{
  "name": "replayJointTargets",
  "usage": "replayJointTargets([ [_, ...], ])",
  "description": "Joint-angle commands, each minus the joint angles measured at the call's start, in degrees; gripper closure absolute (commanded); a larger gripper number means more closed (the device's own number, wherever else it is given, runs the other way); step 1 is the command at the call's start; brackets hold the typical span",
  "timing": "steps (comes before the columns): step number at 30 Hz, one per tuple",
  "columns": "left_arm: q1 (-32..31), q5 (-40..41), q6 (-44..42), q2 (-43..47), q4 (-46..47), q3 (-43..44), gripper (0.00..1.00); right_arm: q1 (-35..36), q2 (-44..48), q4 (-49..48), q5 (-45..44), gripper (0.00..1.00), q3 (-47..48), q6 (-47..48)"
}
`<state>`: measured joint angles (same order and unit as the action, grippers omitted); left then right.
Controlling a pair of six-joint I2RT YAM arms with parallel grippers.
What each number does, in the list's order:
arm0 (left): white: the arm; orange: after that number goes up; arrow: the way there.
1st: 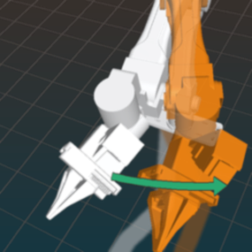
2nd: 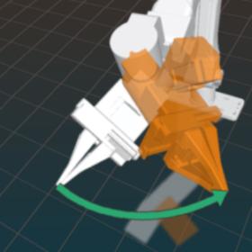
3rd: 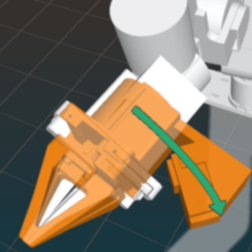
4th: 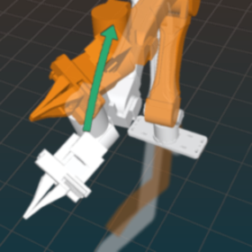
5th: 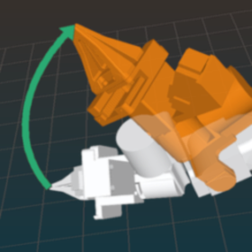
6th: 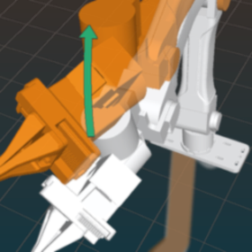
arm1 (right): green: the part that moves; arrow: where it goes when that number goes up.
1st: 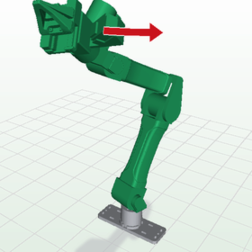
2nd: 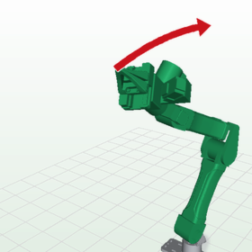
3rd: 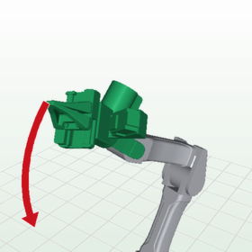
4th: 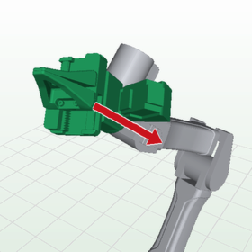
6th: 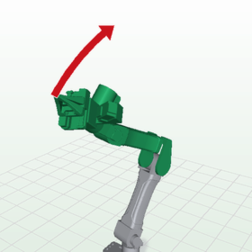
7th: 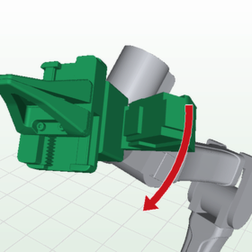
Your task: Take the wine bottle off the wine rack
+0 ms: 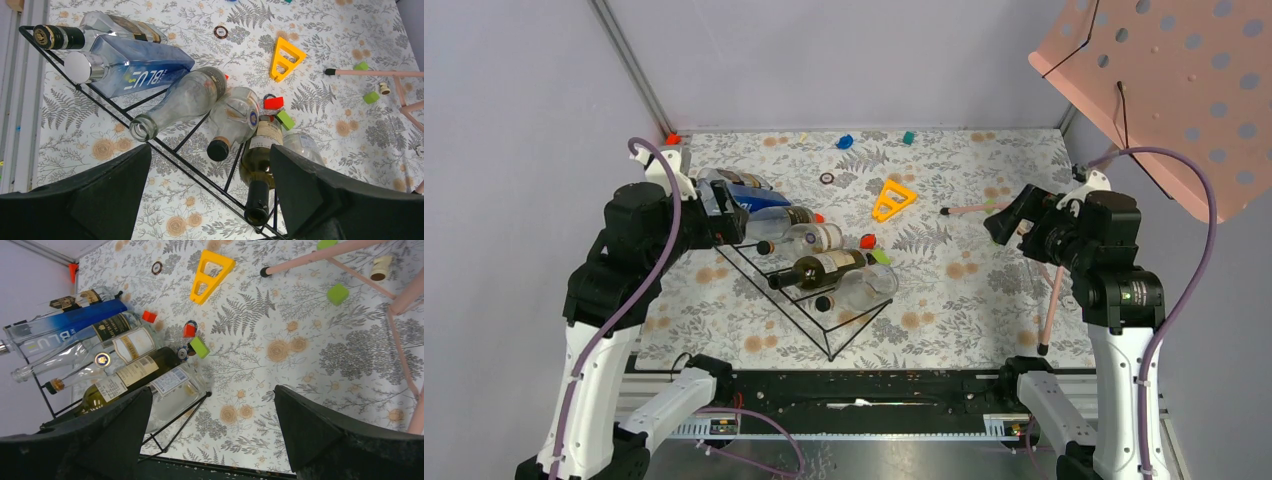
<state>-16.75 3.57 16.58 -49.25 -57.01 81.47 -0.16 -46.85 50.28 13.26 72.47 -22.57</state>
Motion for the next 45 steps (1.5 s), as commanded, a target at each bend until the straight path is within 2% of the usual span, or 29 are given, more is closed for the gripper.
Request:
replayJointTargets([
  [1, 0.3, -0.5, 0.3, -0.4, 4.6, 0.4, 0.01, -0.3, -1.3, -3.1, 5.7, 0.01, 1.0, -2.3],
  [3, 0.3, 0.3, 0.7, -0.4, 5.0, 0.4, 0.01, -0.3, -2.1, -6.2, 10.7, 0.01, -0.1, -6.4],
  [6, 0.4, 1.9, 0.5, -0.1, 5.5, -0.1, 0.01, -0.2, -2.8, -11.8, 13.6, 0.01, -3.6, -12.3],
  [10, 0.3, 4.5, 0.3, 0.7, 5.6, -1.6, 0.01, -0.2, -3.2, -16.7, 14.0, 0.01, -6.2, -15.4],
  [14, 0.3, 4.1, 0.4, 1.0, 5.9, -3.1, 0.01, 2.2, -5.4, -17.3, 12.6, 0.01, -4.3, -14.8],
  [19, 0.3, 3.8, -0.4, 1.2, 6.3, -4.5, 0.01, 17.8, -6.9, -16.3, -0.6, 0.01, 0.5, -7.7],
  [23, 0.3, 4.3, -1.0, 3.0, 7.5, -7.5, 0.01, 28.0, -5.5, -21.8, -5.2, 0.01, -3.1, -0.2],
  [28, 0.3, 4.5, -1.0, 7.0, 11.0, -13.3, 0.01, 35.2, -1.9, -30.2, 1.2, 0.01, -10.3, 10.0],
  [34, 0.4, 6.5, 2.1, 10.7, 14.0, -17.6, 0.01, 41.0, -2.6, -33.2, 10.7, 0.01, -13.1, 17.2],
  [41, 0.3, 5.1, 4.1, 11.7, 15.7, -18.0, 0.01, 50.6, -6.6, -34.0, 12.3, 0.07, -15.2, 34.0],
  [45, 0.3, 4.9, 5.3, 11.8, 14.9, -17.7, 0.01, 53.3, -9.0, -35.2, 12.2, 0.08, -15.2, 39.1],
])
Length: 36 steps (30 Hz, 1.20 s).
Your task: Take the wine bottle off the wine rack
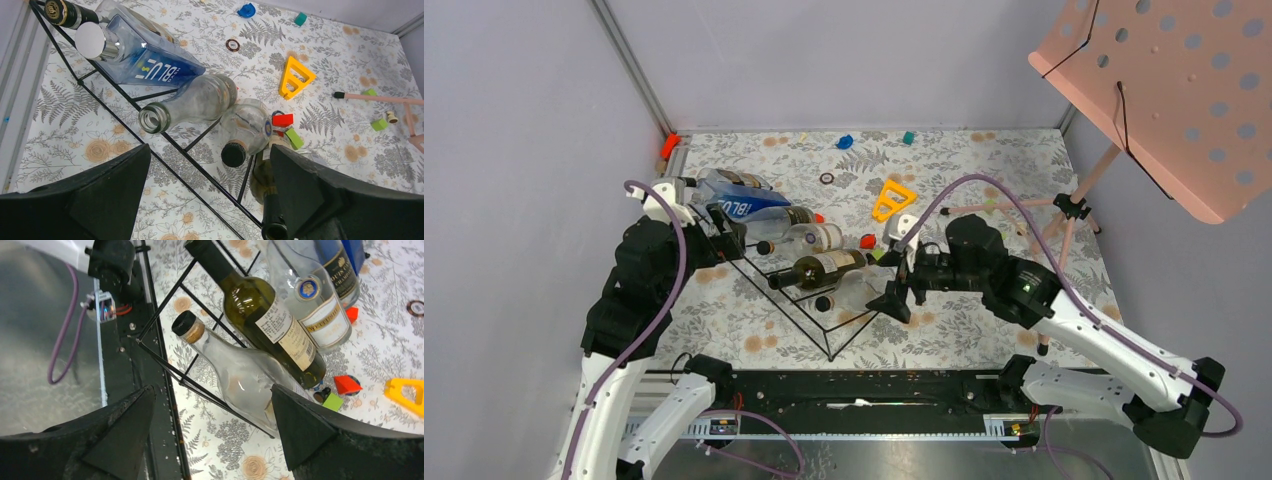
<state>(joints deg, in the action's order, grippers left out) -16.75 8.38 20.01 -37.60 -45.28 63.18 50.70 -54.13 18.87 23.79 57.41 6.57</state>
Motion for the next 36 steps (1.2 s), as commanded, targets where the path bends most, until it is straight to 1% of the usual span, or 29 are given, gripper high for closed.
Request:
replayJointTargets([
  [1, 0.4, 0.0, 2.2, 0.4, 3.0, 0.4, 0.01, 2.8, -2.2, -4.1, 1.8, 0.08, -0.3, 11.0],
  [4, 0.4, 0.8, 4.6, 0.9, 2.5, 0.3, 0.01, 4.1, -3.9, -5.7, 1.4, 0.09, -0.7, 14.0],
  [7, 0.4, 4.1, 9.0, 0.4, 0.4, 1.5, 0.01, 5.2, -5.5, -7.6, -0.6, 0.13, -1.0, 15.3],
  [10, 0.8, 10.1, 14.4, -2.0, -5.6, 5.5, 0.01, 6.1, -5.6, -8.8, -0.7, 0.16, -2.0, 15.3],
  [11, 1.5, 10.7, 15.5, -3.1, -7.3, 7.2, 0.01, 6.5, -5.1, -9.4, -0.3, 0.16, -2.8, 15.1],
  [16, 7.4, 9.0, 19.4, -5.8, -10.5, 11.9, 0.01, 9.7, -1.1, -11.4, -0.5, 0.17, -7.5, 13.1],
  [18, 10.5, 9.5, 20.7, -6.5, -12.0, 13.3, 0.01, 12.5, -0.3, -12.2, -1.8, 0.18, -9.3, 12.3],
  [21, 17.1, 9.3, 22.2, -7.4, -13.7, 14.0, 0.01, 16.9, -0.1, -14.8, -5.4, 0.20, -12.1, 11.9],
  [22, 20.4, 7.7, 22.5, -7.6, -13.5, 13.7, 0.01, 18.0, -0.2, -15.9, -6.8, 0.20, -12.9, 11.7],
  [24, 27.3, 2.0, 23.0, -8.1, -12.3, 11.9, 0.01, 19.4, -0.8, -17.9, -8.6, 0.23, -13.9, 10.8],
  [28, 41.4, -13.9, 24.2, -10.0, -7.0, 5.3, 0.01, 21.0, -1.3, -23.0, -10.8, 0.25, -15.4, 9.3],
  [29, 45.8, -18.5, 24.9, -10.8, -5.4, 3.3, 0.02, 21.2, -1.5, -23.9, -11.2, 0.26, -15.8, 9.0],
  [31, 51.5, -25.2, 26.3, -12.4, -2.7, -0.7, 0.04, 21.4, -1.9, -25.1, -12.0, 0.27, -16.1, 8.4],
  [33, 55.9, -30.6, 27.1, -14.1, -0.4, -4.0, 0.08, 21.5, -2.4, -26.3, -13.2, 0.28, -16.5, 8.1],
  [34, 57.0, -31.3, 27.2, -14.7, 0.3, -5.3, 0.10, 21.5, -2.7, -26.7, -13.6, 0.29, -16.7, 8.1],
  [36, 57.7, -30.0, 26.7, -15.3, 1.1, -6.0, 0.11, 21.6, -3.2, -27.5, -14.3, 0.29, -17.1, 8.2],
])
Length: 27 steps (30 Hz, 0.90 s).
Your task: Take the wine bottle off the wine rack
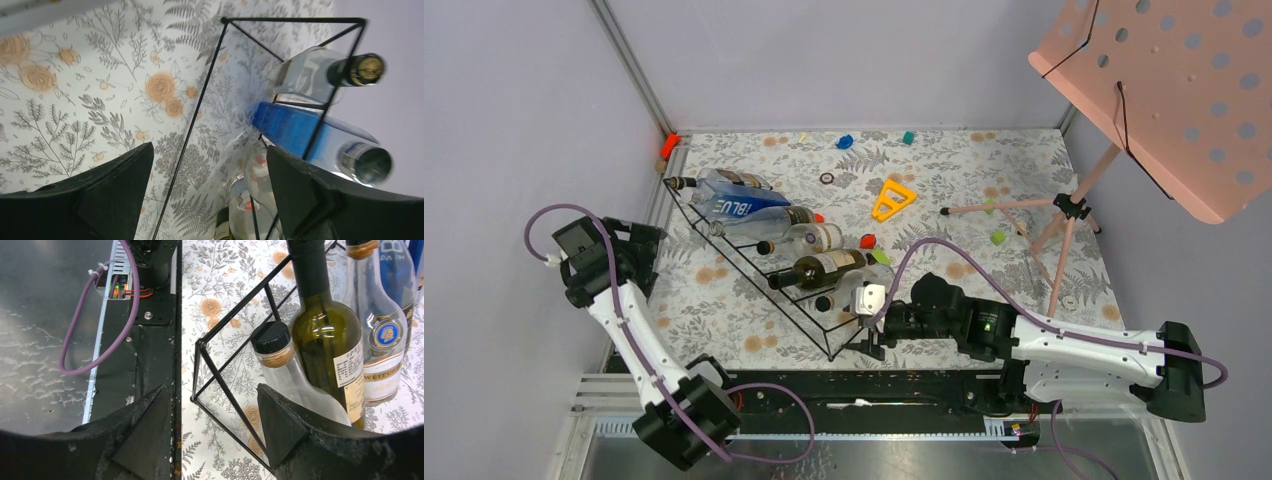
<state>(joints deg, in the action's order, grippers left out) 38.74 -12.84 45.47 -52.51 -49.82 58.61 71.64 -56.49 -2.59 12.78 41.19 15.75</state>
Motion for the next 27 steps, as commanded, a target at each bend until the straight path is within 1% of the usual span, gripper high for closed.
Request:
replayJointTargets([
  [1, 2.3, -7.6, 1.0, -0.4, 5.6, -1.5, 0.11, 0.6, -1.1, -6.3, -3.4, 0.29, -0.9, -0.9],
  [4, 2.5, -4.9, 0.6, -0.4, 5.5, -0.8, 0.11, 0.6, -2.3, -6.5, -3.3, 0.30, -0.9, -0.6],
  [8, 2.5, -3.7, 0.4, -1.7, 6.1, 0.6, 0.10, 0.6, -3.1, -8.3, -3.2, 0.32, -1.9, -0.5],
  [14, 2.5, -2.2, -0.1, -5.3, 6.7, 2.7, 0.10, 0.6, -4.9, -10.7, -0.6, 0.38, -2.6, -0.5],
  [16, 2.5, -1.1, -0.1, -6.9, 6.9, 3.0, 0.10, 0.7, -5.9, -11.8, 0.1, 0.41, -2.9, -0.5],
  [19, 2.6, -0.3, 0.8, -8.9, 8.1, 3.3, 0.10, 0.9, -7.3, -12.8, 0.2, 0.49, -2.7, -0.4],
  [24, 2.7, -1.6, 1.7, -12.5, 10.7, 3.4, 0.11, 1.2, -9.6, -14.7, 0.2, 0.59, -2.6, 0.4],
  [26, 2.7, -2.4, 1.6, -14.2, 11.1, 3.4, 0.13, 1.1, -10.7, -15.5, -0.6, 0.67, -2.5, 0.7],
  [27, 2.6, -2.8, 1.4, -14.8, 11.4, 3.2, 0.14, 1.2, -11.3, -15.6, -0.9, 0.72, -2.3, 0.8],
])
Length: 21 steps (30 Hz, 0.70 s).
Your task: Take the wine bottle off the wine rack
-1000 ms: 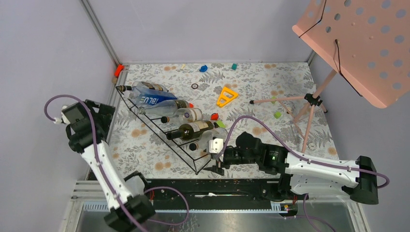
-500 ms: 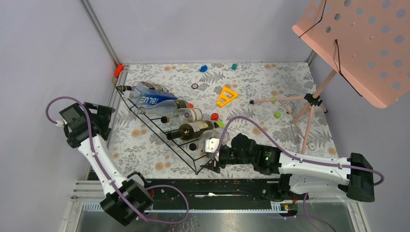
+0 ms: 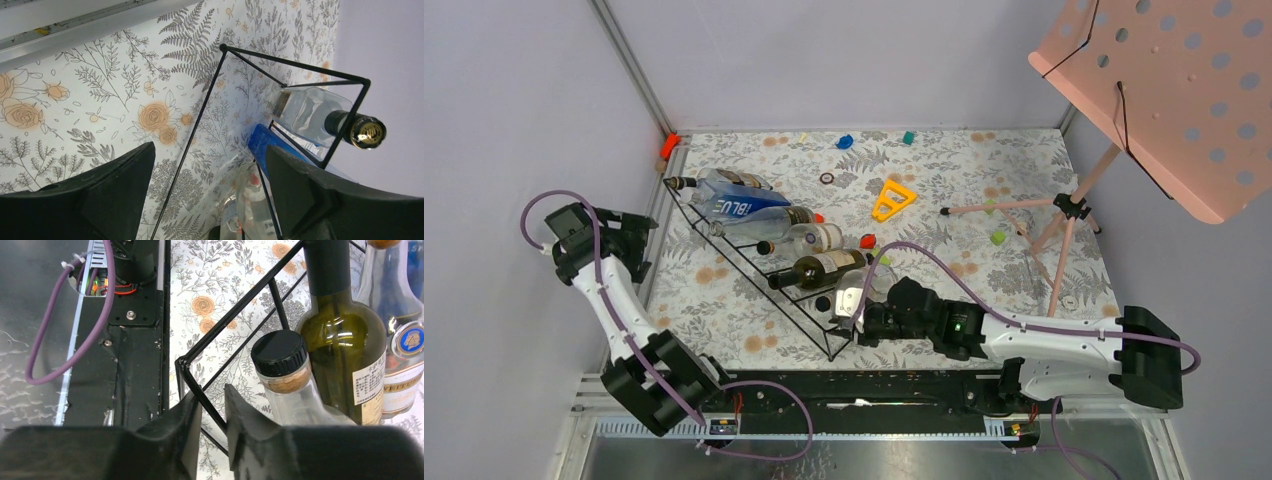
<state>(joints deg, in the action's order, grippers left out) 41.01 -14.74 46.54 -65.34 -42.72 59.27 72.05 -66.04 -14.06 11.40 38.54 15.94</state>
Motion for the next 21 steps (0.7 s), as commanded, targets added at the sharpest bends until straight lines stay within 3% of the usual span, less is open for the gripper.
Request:
replayJointTargets([
  [1, 0.4, -1.7, 0.0, -2.7, 4.6, 2.2, 0.15, 0.8, -2.3, -3.8, 0.4, 0.78, 0.7, 0.8],
  [3, 0.2, -2.7, -0.5, -4.1, 5.1, 1.9, 0.17, 0.8, -3.3, -2.8, 0.5, 0.88, 1.5, 1.0],
  [8, -3.0, -3.0, -2.8, -9.7, 5.0, 4.1, 0.20, 0.9, -4.3, -2.8, 0.4, 1.00, 2.2, 0.5],
  [13, -9.3, -1.0, -3.8, -15.5, 3.7, 8.6, 0.20, 1.2, -4.3, -3.9, -1.2, 1.00, 2.2, -1.1],
  [21, -11.9, -1.8, -2.2, -19.7, 6.6, 8.4, 0.20, 1.9, -3.0, -3.5, -2.6, 1.00, 2.0, -2.0],
])
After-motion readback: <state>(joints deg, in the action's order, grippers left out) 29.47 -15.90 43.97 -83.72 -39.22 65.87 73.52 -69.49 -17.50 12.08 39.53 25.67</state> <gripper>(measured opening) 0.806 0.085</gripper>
